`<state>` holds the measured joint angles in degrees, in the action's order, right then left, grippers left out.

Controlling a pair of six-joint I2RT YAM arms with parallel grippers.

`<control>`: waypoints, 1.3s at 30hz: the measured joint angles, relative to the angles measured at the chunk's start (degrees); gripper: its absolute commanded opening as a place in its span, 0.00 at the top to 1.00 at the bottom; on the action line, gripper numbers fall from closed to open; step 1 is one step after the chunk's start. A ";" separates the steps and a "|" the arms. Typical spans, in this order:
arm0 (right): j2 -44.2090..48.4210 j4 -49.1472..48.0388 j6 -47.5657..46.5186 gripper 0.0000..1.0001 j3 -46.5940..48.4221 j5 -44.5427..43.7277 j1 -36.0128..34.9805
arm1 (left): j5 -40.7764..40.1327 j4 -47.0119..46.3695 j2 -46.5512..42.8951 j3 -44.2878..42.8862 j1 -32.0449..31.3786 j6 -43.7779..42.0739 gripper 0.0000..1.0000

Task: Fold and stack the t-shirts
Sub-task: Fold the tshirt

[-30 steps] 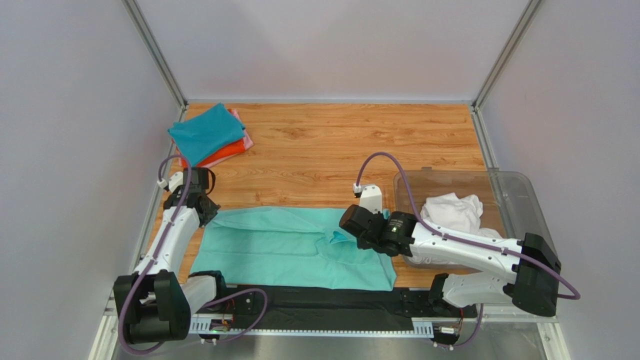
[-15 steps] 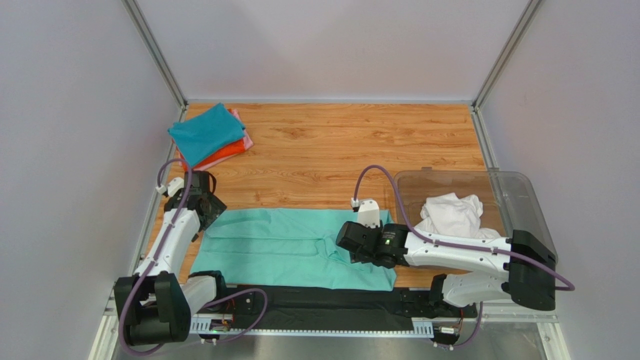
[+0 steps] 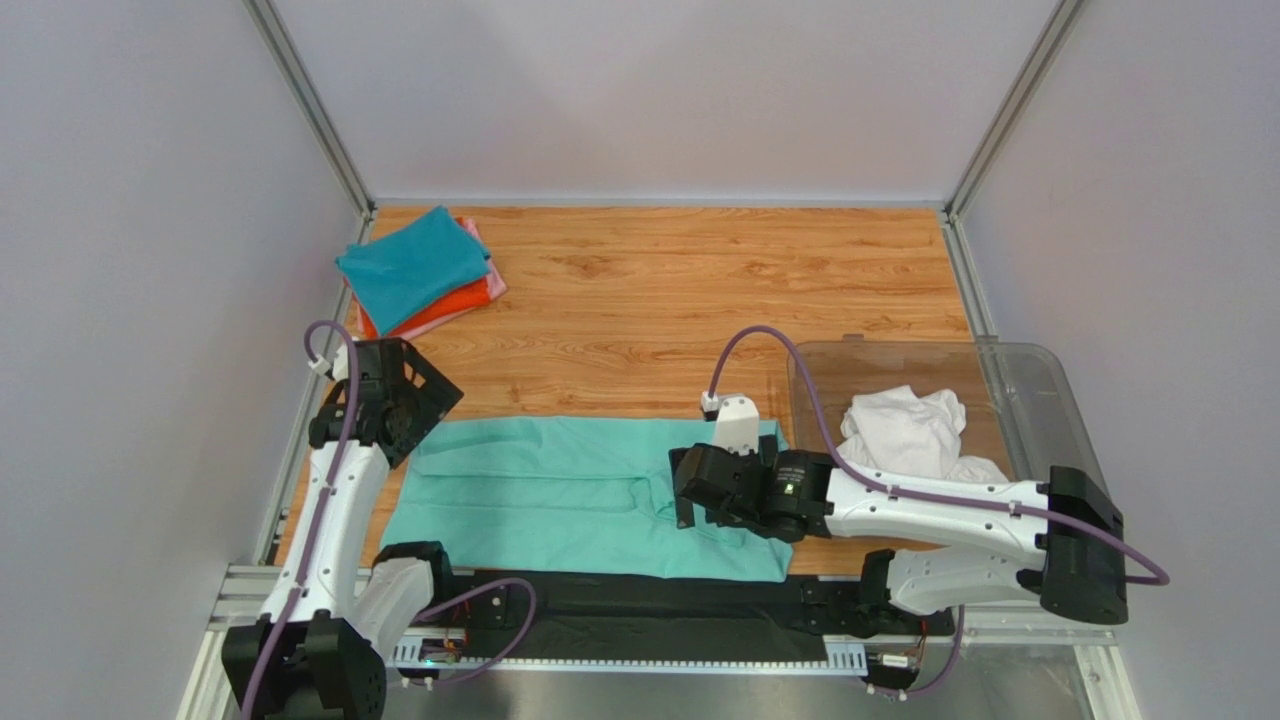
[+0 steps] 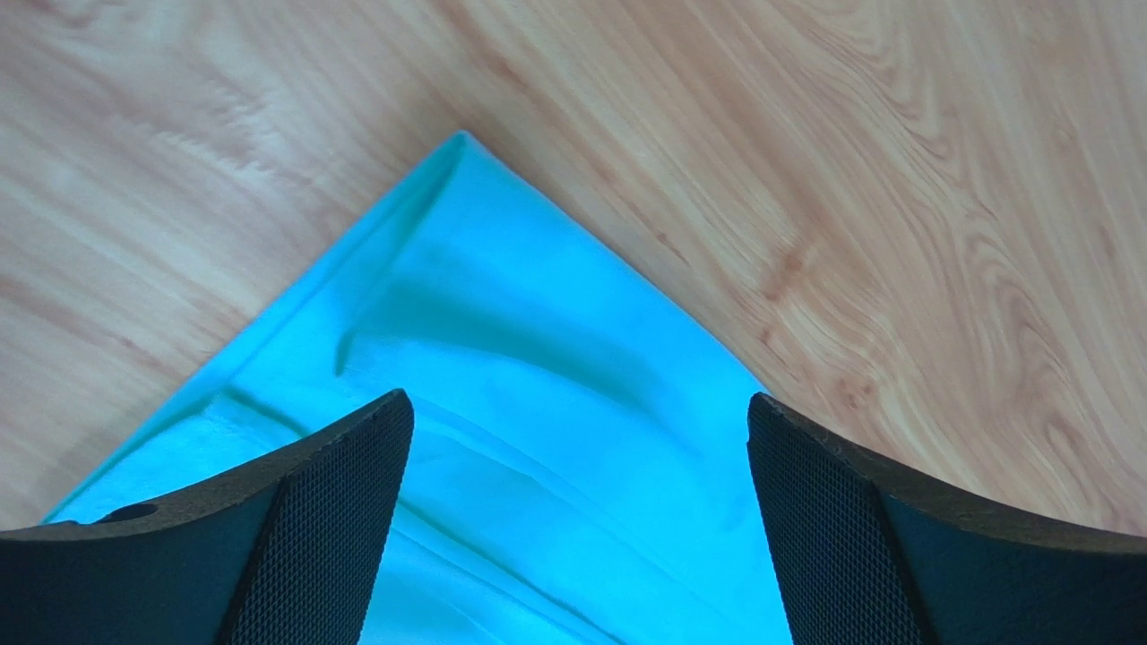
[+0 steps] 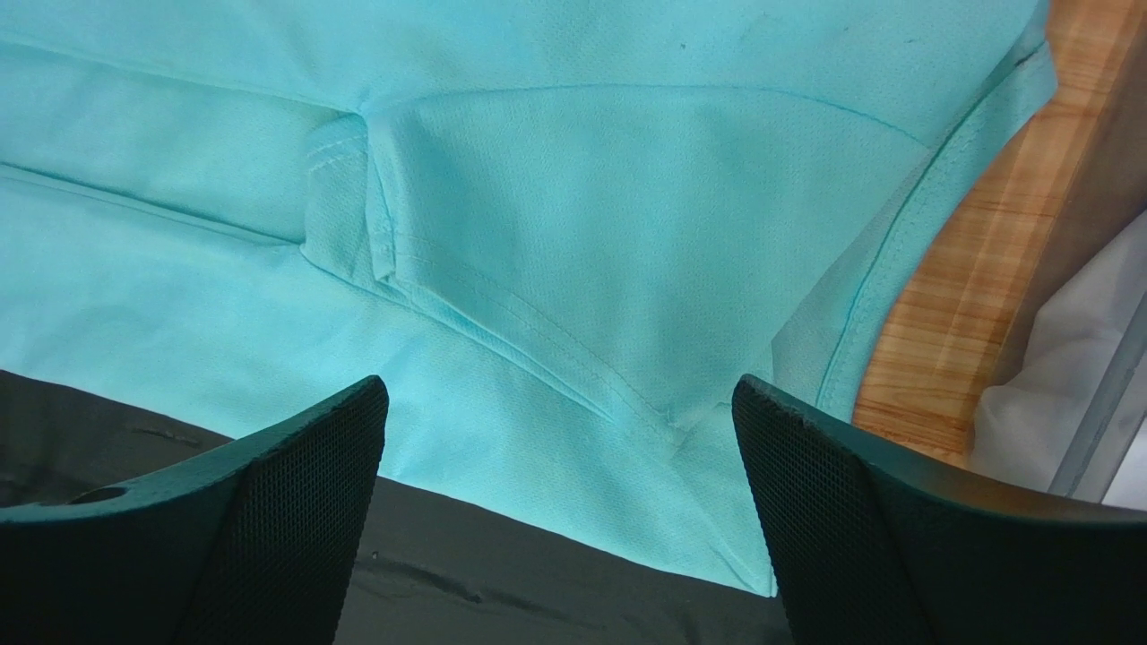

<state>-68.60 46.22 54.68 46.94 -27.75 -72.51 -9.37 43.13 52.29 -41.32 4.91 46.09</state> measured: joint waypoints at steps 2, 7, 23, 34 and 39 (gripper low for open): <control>0.15 -0.04 0.20 0.00 0.46 -0.83 0.00 | 3.39 -0.85 -0.24 0.00 -0.17 -0.48 0.00; -2.10 0.44 0.15 0.00 2.27 -3.32 0.02 | 7.91 -3.85 0.79 0.22 -2.01 -1.40 0.00; -14.34 -2.69 3.50 0.00 1.57 -0.24 7.06 | 10.60 -11.17 14.91 6.51 -2.58 -3.02 0.00; -16.90 -13.53 -1.44 0.00 -2.64 7.15 16.63 | 10.40 -12.35 14.10 9.22 -2.58 -2.95 0.00; -18.97 -17.94 -8.81 0.00 -1.05 9.49 22.80 | 10.45 -12.55 11.47 10.88 -2.58 -2.84 0.00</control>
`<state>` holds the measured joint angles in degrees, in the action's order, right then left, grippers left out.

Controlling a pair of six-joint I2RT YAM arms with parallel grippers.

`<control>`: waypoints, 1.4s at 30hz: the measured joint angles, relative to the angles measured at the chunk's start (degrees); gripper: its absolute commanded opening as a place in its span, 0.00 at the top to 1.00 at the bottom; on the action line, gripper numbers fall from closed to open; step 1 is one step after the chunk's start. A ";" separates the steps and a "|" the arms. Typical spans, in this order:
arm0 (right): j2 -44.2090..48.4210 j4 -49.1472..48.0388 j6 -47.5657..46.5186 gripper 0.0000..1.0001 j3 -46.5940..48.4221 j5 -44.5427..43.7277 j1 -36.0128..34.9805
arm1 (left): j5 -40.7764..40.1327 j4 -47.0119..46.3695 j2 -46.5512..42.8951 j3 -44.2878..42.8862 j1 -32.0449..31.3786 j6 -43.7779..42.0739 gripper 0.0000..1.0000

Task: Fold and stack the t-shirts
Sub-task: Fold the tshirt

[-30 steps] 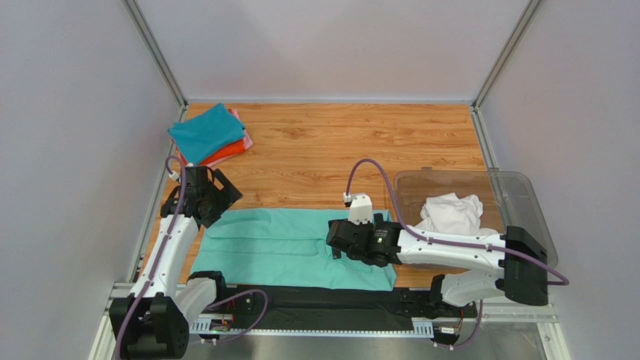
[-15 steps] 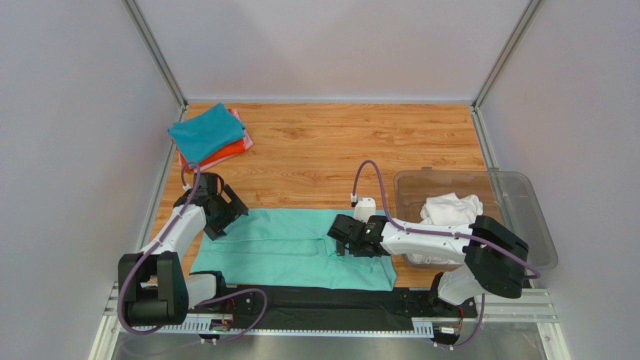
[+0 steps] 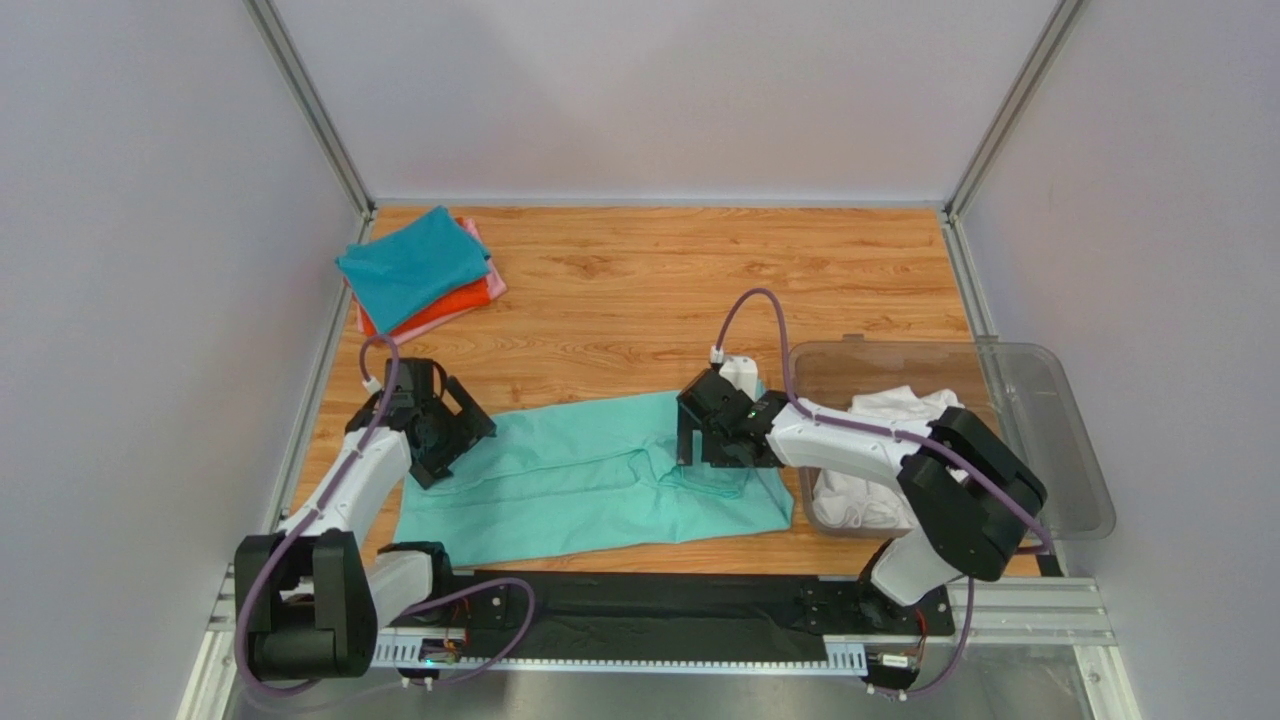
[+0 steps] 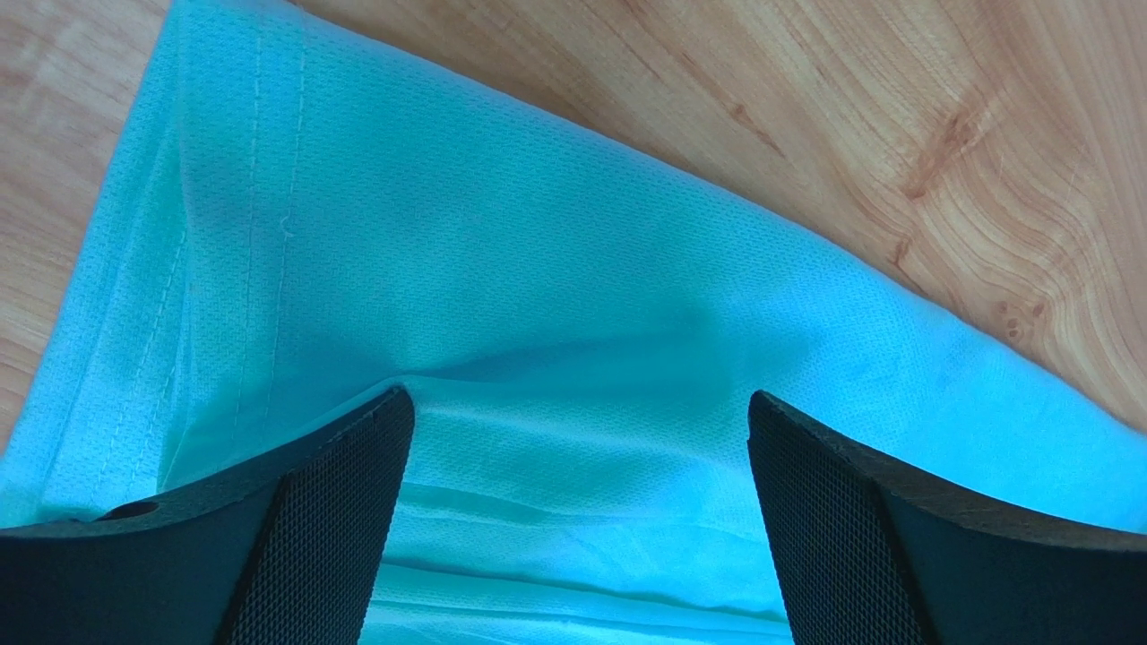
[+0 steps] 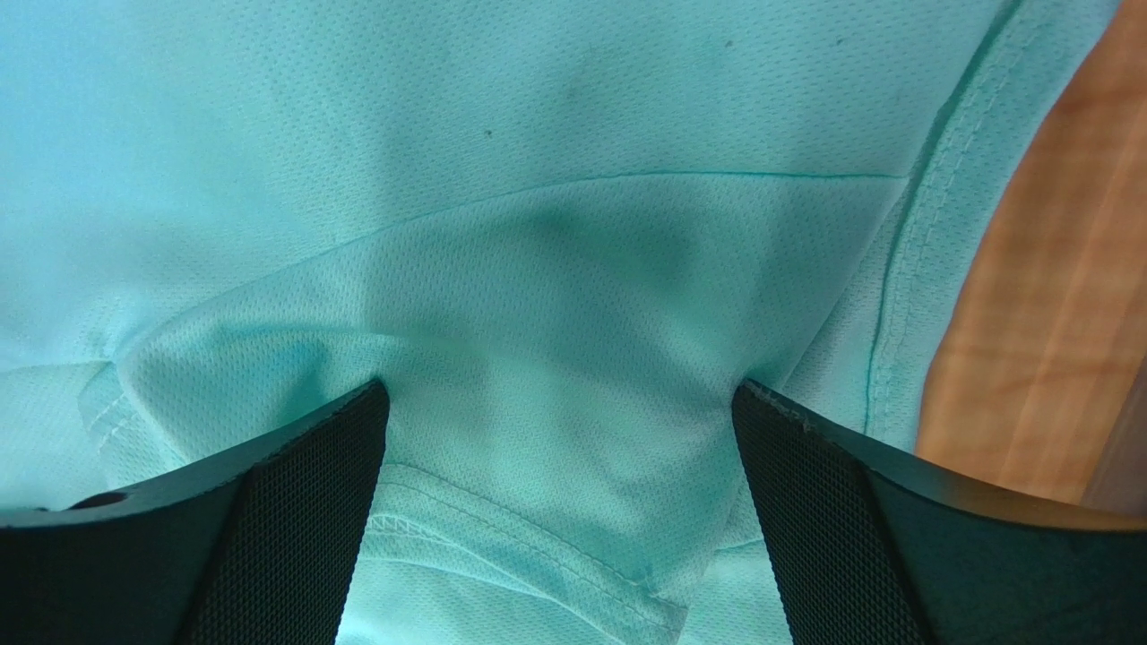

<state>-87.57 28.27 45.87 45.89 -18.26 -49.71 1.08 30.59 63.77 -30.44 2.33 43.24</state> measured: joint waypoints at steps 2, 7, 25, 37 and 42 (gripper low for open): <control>-1.64 -1.29 -3.72 0.00 1.57 1.57 2.54 | 0.17 0.02 -0.98 0.57 0.00 0.15 0.00; -7.30 -2.10 -13.55 0.00 7.61 4.76 7.37 | 0.57 -0.22 -4.09 2.40 -0.42 1.40 0.00; -28.50 2.08 -35.30 0.00 35.67 13.88 19.67 | 3.87 -2.36 -12.81 7.76 -11.34 6.86 0.00; -41.13 8.70 -37.18 0.00 55.74 13.75 19.37 | 5.09 -1.49 -21.53 11.56 -18.49 12.09 0.00; -46.56 11.80 -37.40 0.00 65.20 14.29 19.37 | 4.83 -2.14 -20.22 11.80 -20.65 13.22 0.00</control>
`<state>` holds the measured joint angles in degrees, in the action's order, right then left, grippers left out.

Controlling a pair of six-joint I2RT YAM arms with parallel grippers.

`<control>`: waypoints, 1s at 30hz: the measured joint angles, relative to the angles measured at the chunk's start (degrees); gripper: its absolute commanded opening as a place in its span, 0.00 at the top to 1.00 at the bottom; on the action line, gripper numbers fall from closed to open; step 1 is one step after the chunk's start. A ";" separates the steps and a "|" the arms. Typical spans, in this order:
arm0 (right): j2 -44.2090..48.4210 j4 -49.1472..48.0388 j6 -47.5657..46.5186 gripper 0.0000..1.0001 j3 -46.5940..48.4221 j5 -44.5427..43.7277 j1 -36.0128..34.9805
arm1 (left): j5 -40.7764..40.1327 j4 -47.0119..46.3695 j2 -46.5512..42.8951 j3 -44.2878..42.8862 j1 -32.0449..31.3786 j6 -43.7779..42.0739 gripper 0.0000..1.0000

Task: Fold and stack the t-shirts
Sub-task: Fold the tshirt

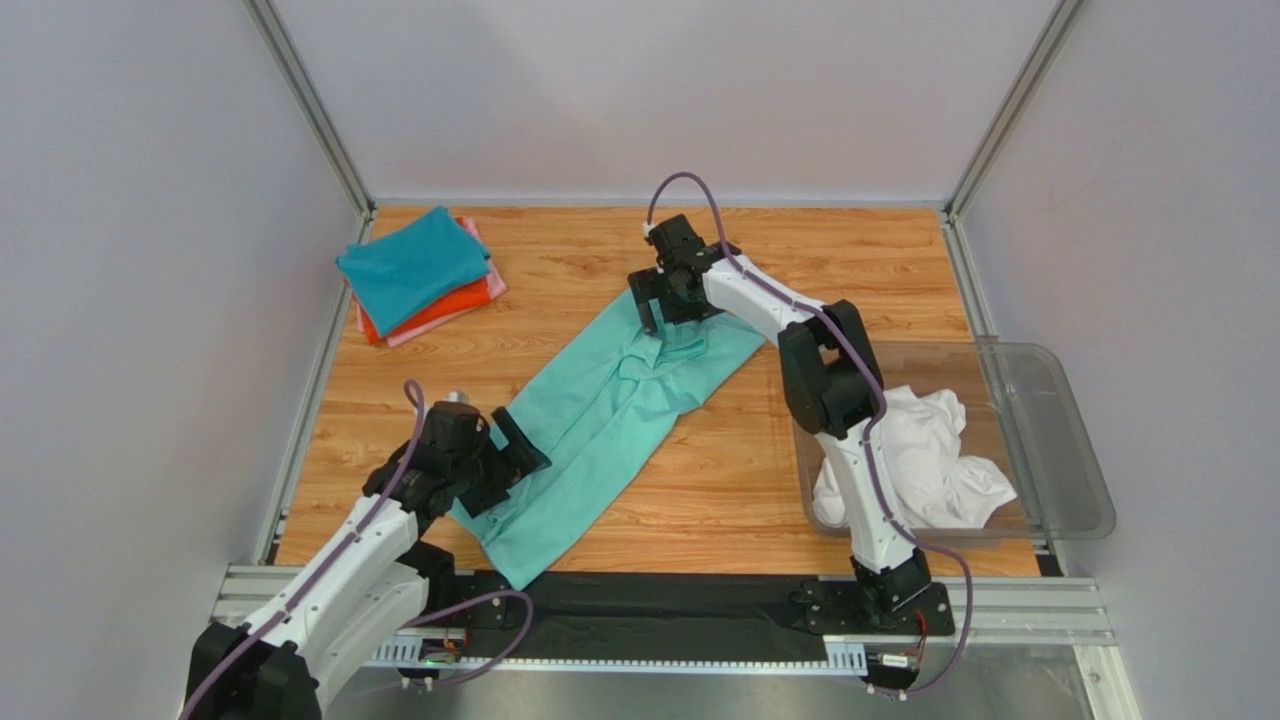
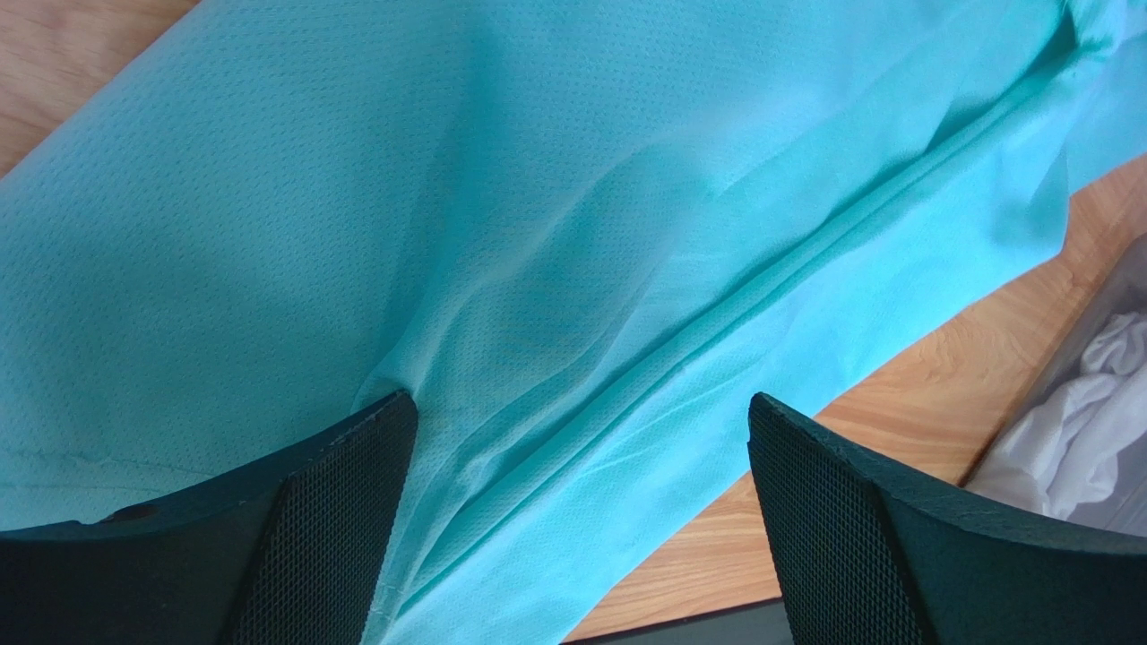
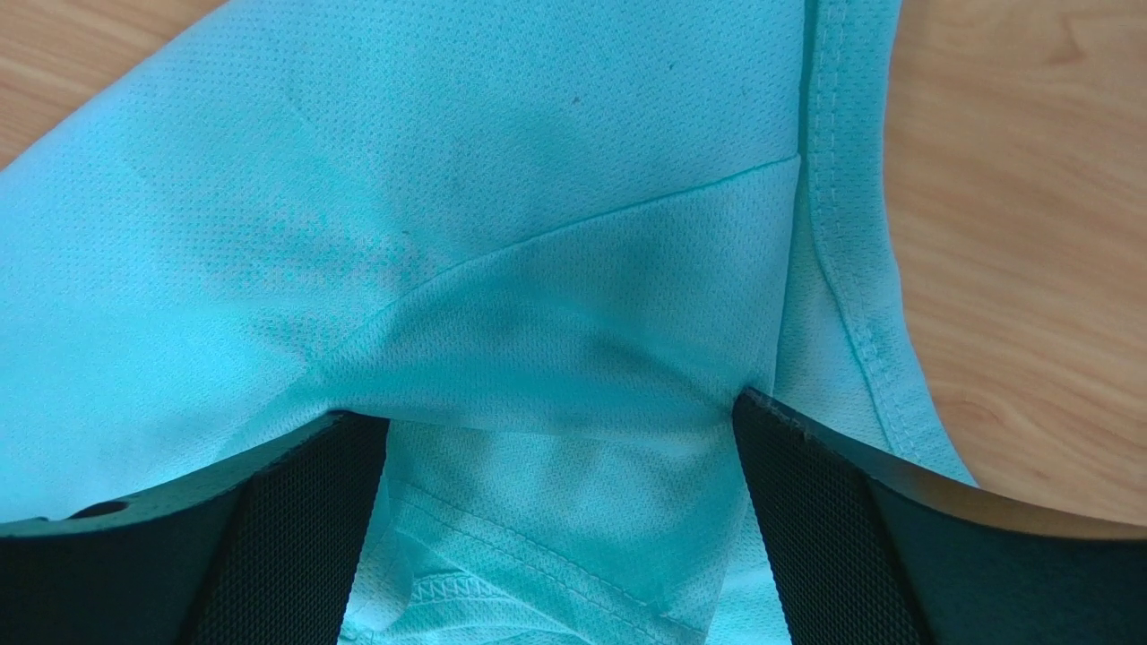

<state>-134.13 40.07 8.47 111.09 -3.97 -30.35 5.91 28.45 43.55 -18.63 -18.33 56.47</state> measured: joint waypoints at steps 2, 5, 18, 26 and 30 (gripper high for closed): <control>-1.79 1.07 -0.33 0.00 3.15 0.17 0.00 | -0.13 -0.98 1.09 -0.20 -1.31 0.42 0.00; -4.55 2.56 -0.90 0.00 7.87 0.76 0.04 | -0.42 -2.45 3.10 -0.70 -4.11 1.25 0.00; -12.85 3.91 -1.49 0.00 22.53 9.16 2.14 | -3.72 -9.68 19.80 -7.91 -25.16 8.02 0.00; -15.10 2.49 -0.74 0.00 26.03 15.69 3.67 | -3.58 -13.66 32.11 -15.54 -32.50 9.64 0.00; -15.72 0.42 -0.81 0.00 26.38 18.64 4.28 | -3.10 -15.65 36.61 -18.64 -34.36 10.14 0.00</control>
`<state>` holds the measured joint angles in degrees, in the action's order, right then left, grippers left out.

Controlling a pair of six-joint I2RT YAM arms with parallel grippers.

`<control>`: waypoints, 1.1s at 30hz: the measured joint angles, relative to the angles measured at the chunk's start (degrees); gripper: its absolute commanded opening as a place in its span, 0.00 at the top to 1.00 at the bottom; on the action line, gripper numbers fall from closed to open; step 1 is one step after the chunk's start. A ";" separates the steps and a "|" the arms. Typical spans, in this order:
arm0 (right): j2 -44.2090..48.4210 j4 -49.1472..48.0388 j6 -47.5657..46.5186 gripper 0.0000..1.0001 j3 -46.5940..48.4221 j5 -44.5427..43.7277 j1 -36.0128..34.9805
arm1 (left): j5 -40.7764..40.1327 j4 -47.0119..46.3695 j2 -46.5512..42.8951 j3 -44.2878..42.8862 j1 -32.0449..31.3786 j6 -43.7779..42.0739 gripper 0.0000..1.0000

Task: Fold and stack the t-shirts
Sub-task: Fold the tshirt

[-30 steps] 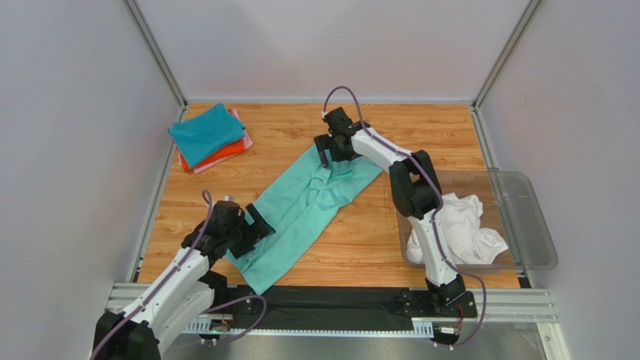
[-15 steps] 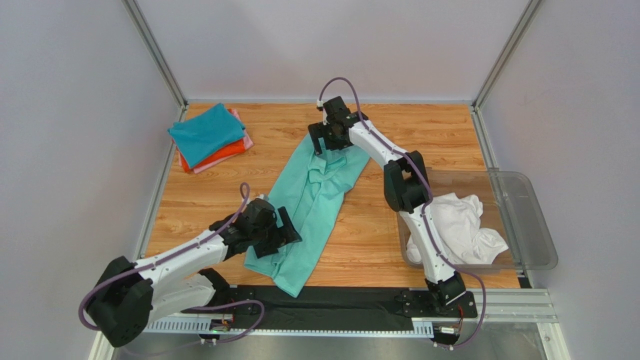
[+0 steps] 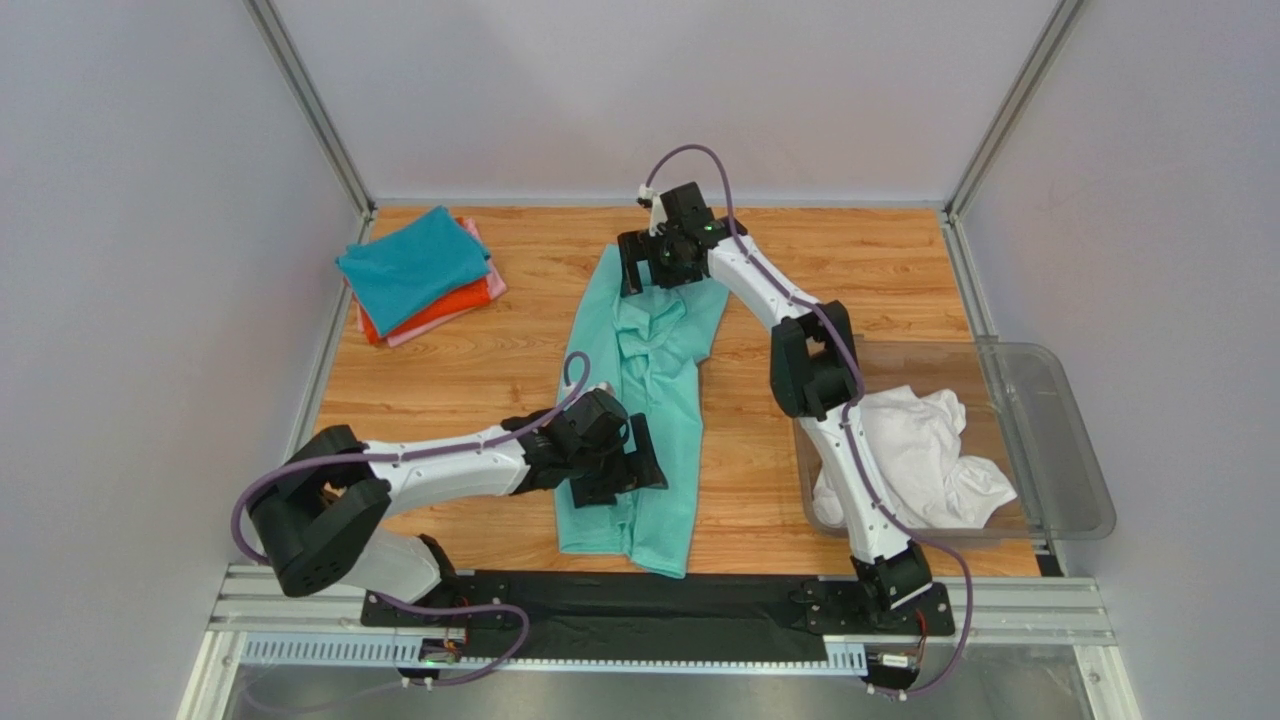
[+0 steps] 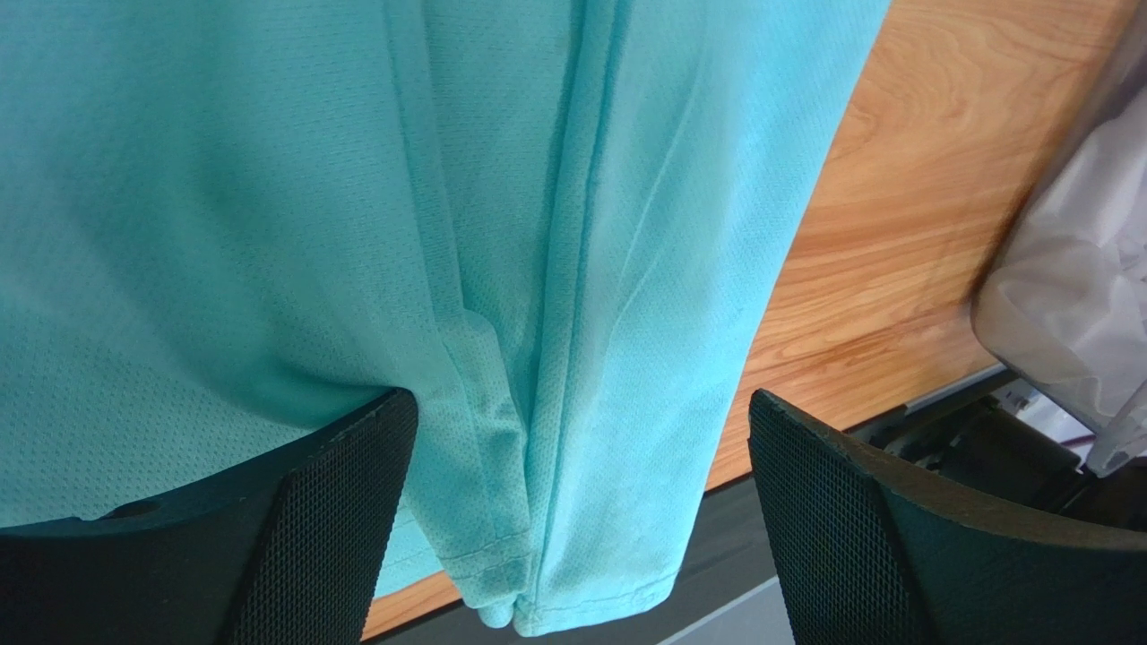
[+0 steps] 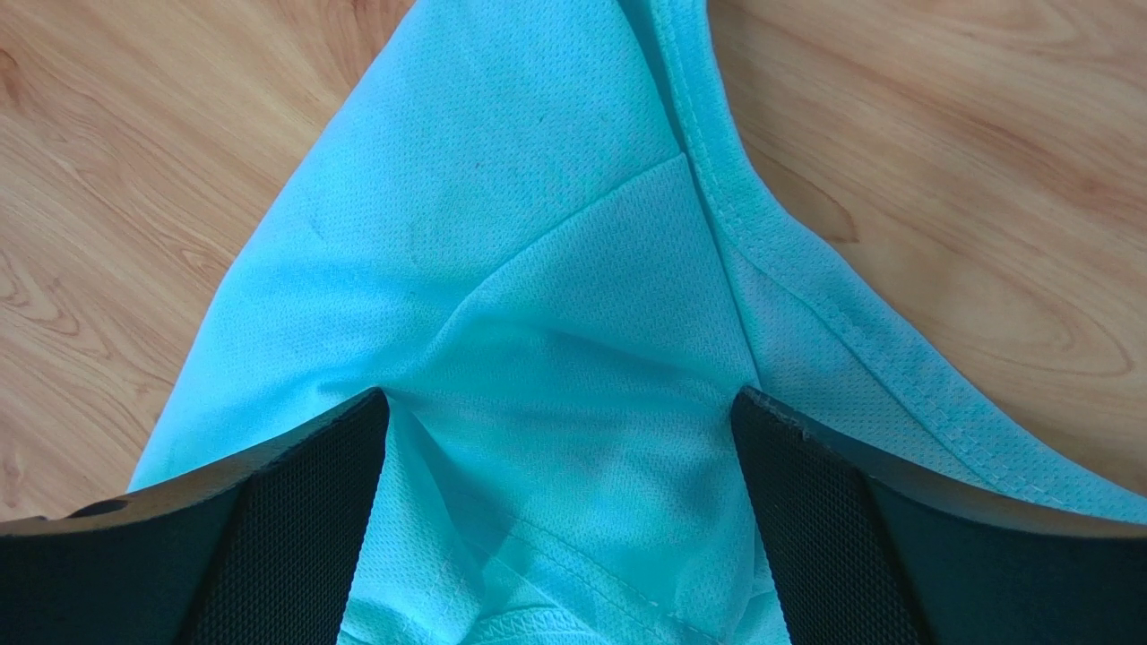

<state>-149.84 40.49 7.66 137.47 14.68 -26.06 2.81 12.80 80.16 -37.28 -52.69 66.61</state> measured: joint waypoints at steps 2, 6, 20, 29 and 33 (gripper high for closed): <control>-0.31 -0.63 -0.02 0.00 0.26 0.92 0.17 | 0.31 -0.72 2.32 -1.79 -0.98 0.13 0.00; -0.63 -1.38 -0.70 0.00 0.59 1.51 0.55 | 1.29 -1.73 5.49 -4.42 -2.14 0.15 0.00; 5.35 5.84 -6.75 0.00 -1.46 -2.32 0.87 | -1.57 7.30 -2.10 -5.31 -5.01 -2.80 0.00; 26.77 6.27 -4.13 0.00 -12.50 -2.75 0.50 | -5.09 17.86 -15.47 -6.47 -5.97 -7.08 0.00; 36.39 5.49 0.13 0.00 -24.92 -4.46 -0.83 | -6.82 22.97 -21.00 -3.98 -6.03 -7.80 0.00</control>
<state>-113.45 45.98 7.79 112.55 10.22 -26.89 -4.01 35.77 59.16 -41.25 -58.72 58.81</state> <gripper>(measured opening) 0.998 0.995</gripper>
